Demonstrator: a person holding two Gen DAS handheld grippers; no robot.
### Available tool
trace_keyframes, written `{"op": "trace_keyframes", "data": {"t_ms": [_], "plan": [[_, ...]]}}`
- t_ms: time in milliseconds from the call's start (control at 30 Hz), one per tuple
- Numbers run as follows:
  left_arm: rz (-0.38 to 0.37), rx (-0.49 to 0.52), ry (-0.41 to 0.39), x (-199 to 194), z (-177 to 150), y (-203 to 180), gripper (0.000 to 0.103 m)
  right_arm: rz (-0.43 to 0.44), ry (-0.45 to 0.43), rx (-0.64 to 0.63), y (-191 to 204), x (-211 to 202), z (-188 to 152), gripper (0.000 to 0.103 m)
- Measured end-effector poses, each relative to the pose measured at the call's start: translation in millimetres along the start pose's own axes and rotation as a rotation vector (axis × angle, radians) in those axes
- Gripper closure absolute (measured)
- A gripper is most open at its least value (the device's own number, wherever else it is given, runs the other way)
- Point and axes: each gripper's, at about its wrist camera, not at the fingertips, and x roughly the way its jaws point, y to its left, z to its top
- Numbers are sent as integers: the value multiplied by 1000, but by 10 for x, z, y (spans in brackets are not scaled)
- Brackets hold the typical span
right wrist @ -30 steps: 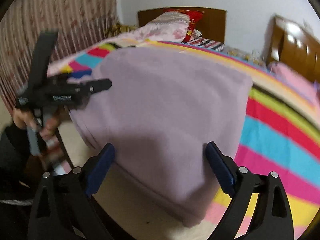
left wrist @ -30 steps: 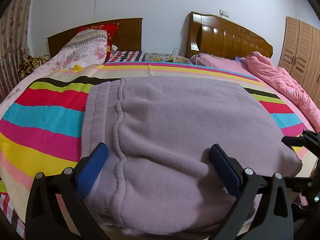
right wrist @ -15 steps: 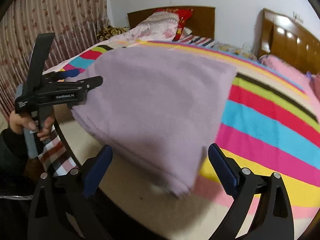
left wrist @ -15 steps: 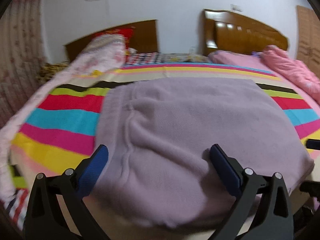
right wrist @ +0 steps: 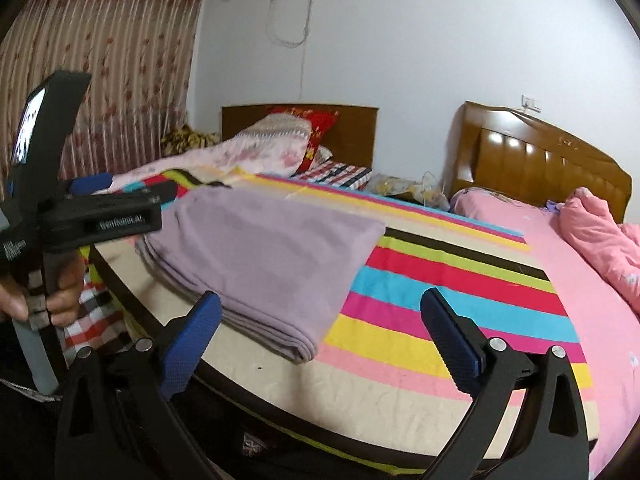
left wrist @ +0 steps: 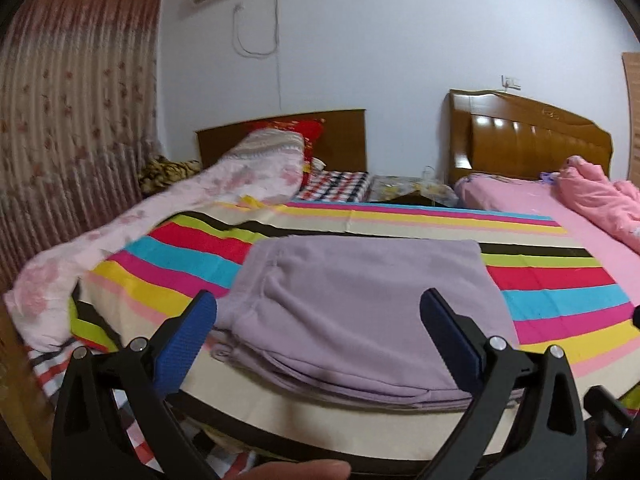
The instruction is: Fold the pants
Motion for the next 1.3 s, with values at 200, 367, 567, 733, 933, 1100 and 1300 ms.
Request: {"op": "trace_keyframes", "data": {"t_ms": [200, 367, 567, 733, 933, 1100, 1300], "plan": [[-37, 16, 19, -76, -5, -83, 1, 16, 10, 0, 7, 11, -2, 6], [-55, 26, 38, -101, -62, -131, 1, 26, 24, -1, 28, 31, -14, 6], [-52, 24, 46, -104, -97, -103, 1, 28, 28, -3, 56, 18, -31, 6], [-51, 26, 50, -107, -110, -103, 1, 28, 33, 1, 64, 24, -27, 5], [-51, 34, 50, -133, -121, -116, 1, 28, 32, 5, 70, 13, -23, 5], [-48, 32, 55, -129, -125, -88, 1, 31, 30, 1, 82, 7, -11, 6], [-48, 27, 64, -125, -126, -59, 1, 37, 29, -8, 104, -6, -3, 6]]}}
